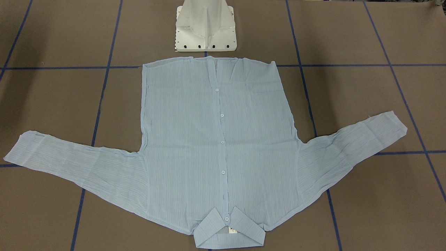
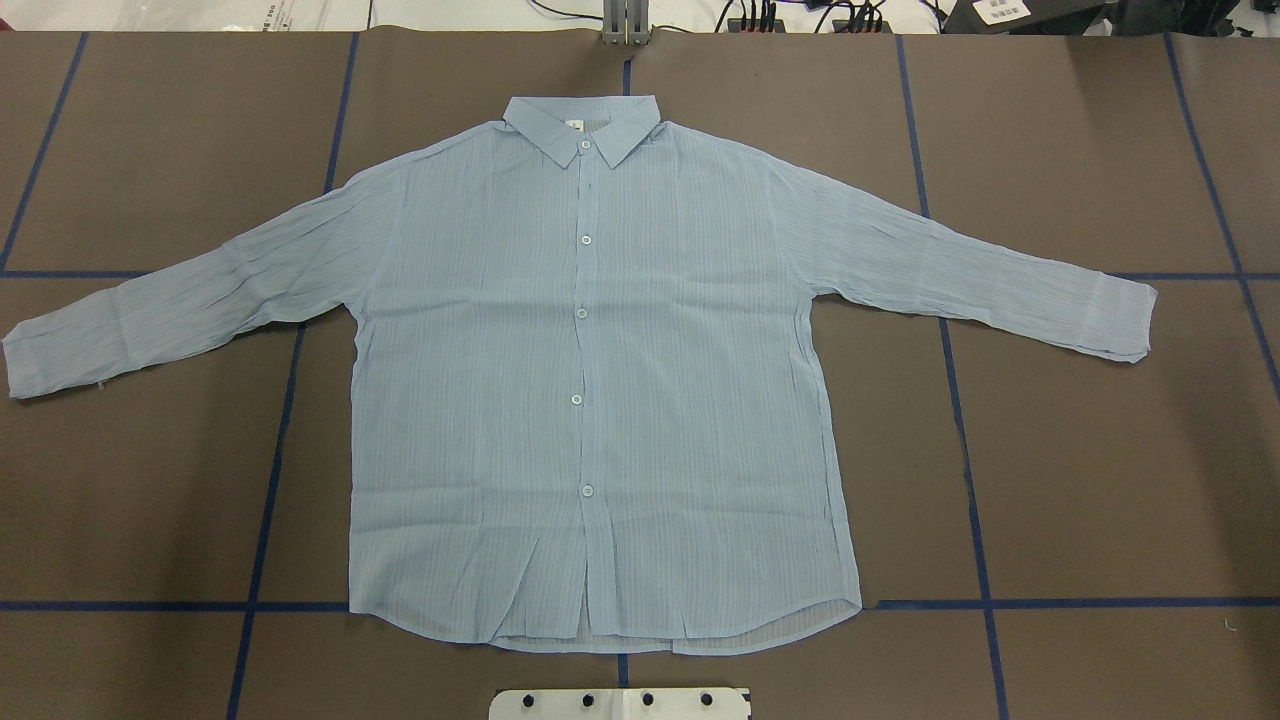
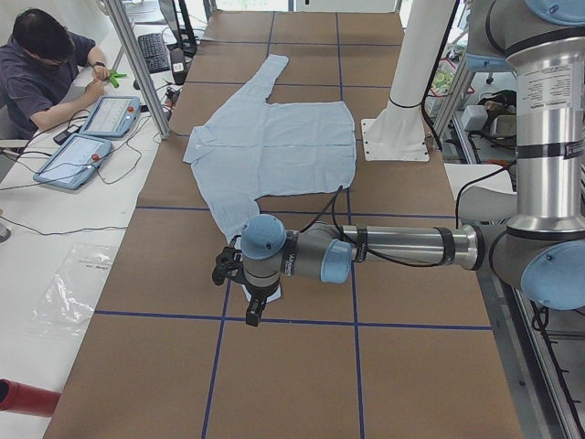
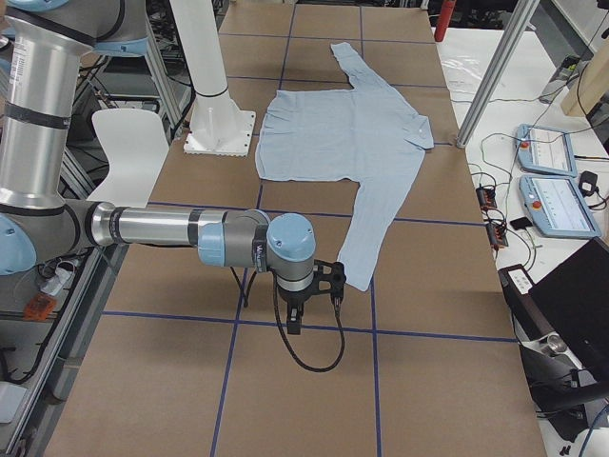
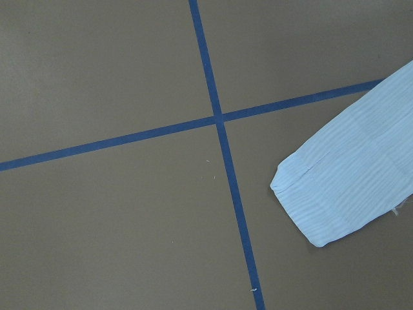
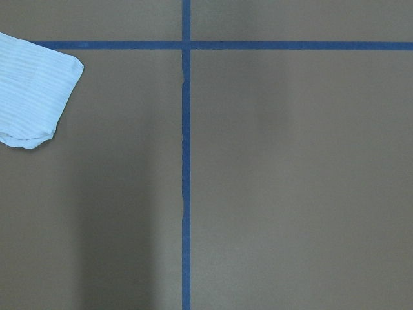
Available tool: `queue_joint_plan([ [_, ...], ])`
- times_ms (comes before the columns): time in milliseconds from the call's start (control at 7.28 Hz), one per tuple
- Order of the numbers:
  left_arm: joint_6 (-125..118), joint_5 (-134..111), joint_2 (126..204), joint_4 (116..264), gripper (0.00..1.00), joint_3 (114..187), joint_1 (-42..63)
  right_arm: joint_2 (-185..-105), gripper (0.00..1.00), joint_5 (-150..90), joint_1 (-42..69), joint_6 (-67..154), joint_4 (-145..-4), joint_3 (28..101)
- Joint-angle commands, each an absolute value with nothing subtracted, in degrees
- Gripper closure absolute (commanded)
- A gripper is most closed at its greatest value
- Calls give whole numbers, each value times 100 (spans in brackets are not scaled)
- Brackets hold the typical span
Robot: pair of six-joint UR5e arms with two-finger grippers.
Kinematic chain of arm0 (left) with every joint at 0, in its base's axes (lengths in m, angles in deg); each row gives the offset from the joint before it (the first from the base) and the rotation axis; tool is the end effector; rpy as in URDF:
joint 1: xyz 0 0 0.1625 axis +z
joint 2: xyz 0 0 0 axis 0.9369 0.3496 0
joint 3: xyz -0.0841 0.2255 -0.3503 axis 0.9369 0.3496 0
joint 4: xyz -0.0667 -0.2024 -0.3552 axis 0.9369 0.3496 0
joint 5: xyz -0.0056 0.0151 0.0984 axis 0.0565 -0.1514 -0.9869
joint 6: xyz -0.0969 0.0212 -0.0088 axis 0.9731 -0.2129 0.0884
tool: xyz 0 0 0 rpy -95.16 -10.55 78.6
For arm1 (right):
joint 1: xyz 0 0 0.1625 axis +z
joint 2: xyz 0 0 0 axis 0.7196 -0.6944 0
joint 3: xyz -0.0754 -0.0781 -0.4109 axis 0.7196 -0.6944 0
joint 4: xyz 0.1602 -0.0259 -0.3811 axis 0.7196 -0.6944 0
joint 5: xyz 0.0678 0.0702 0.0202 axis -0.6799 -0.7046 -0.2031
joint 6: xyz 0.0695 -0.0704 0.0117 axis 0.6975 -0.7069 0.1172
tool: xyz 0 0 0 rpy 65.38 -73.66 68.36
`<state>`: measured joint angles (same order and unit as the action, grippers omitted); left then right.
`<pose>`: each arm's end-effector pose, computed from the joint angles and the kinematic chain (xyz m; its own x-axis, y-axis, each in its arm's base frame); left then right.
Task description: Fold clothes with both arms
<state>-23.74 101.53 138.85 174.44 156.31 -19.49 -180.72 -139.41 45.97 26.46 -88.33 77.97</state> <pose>-0.0554 -0.4547 0.6360 0.7041 0.2288 -0.6722 -0.0827 0.9666 0.2424 0.0791 -0.3764 0.6381 0.7369 0.0134 0.6759 -0.0314 0.9994 0.0143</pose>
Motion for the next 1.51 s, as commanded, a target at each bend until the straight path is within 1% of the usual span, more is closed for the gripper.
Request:
queue_joint_plan([
  [0,-2376,10124,13882,17729,0,15636,-1949,-18076,0,-13950,4565,2654,-8824,7816],
  [549,-2315,10115,13882,18512,0,15670,-1941,-18059,0,-14108,4565,2672,-8815,8001],
  [686,-2297,10149,13917,18635,0,15653,-1941,-17841,0,-14195,4565,2724,-8650,8088],
  [961,-2297,10150,14390,18934,0,15575,-1941,-17673,0,-14152,4565,2751,-7826,7914],
  [1098,-2306,10124,14636,19152,0,15548,-1941,-17524,0,-14170,4565,2768,-7648,7756],
  [1236,-2297,10132,14908,19633,0,15261,-1941,-17453,0,-14196,4565,2795,-7646,7737],
  [1373,-2306,10141,14972,19803,0,15005,-1941,-17435,0,-14266,4565,2995,-7603,7711],
])
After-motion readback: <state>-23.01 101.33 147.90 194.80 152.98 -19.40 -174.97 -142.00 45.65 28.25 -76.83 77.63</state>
